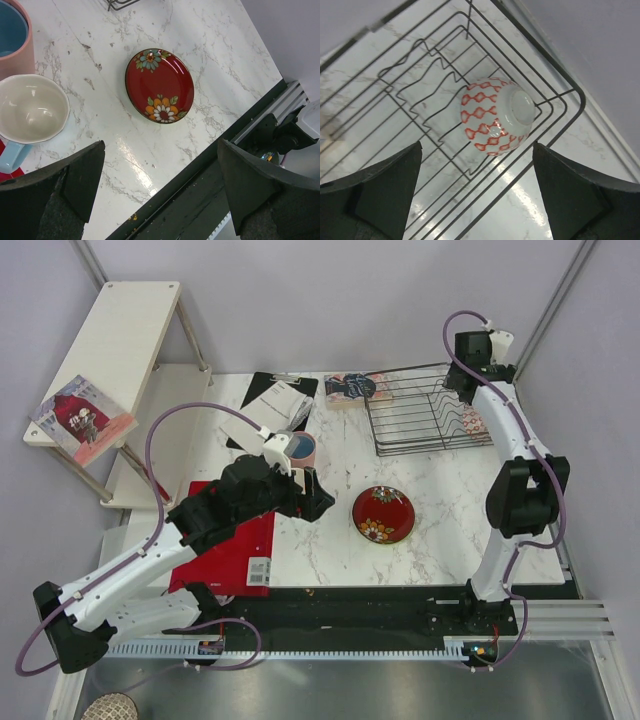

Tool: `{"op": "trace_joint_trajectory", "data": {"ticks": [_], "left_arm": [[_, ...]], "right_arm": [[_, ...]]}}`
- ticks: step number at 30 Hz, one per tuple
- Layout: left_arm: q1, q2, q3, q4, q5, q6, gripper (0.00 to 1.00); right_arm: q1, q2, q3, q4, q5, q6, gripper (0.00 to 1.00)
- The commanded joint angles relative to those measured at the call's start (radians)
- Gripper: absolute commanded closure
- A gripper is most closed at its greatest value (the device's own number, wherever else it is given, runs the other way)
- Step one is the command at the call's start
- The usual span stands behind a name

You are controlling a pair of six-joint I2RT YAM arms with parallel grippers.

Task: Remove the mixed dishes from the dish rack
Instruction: Adjust the bowl in the dish rack.

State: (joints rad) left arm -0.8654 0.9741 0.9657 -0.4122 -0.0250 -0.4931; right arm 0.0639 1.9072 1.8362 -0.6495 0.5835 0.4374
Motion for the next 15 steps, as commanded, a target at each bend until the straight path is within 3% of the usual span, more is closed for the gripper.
{"op": "trace_joint_trajectory", "data": {"ticks": [1, 15], "left_arm": [[-0.001, 0.001, -0.007, 0.01, -0.003, 0.034, 0.01], [-0.001, 0.014, -0.005, 0.01, 0.019, 0.041, 0.01]], "right_arm": [[0.03, 0.027, -0.011, -0.004, 0.166, -0.092, 0.02], [0.074, 0.061, -0.183, 0.054, 0.334, -0.187, 0.02]]}}
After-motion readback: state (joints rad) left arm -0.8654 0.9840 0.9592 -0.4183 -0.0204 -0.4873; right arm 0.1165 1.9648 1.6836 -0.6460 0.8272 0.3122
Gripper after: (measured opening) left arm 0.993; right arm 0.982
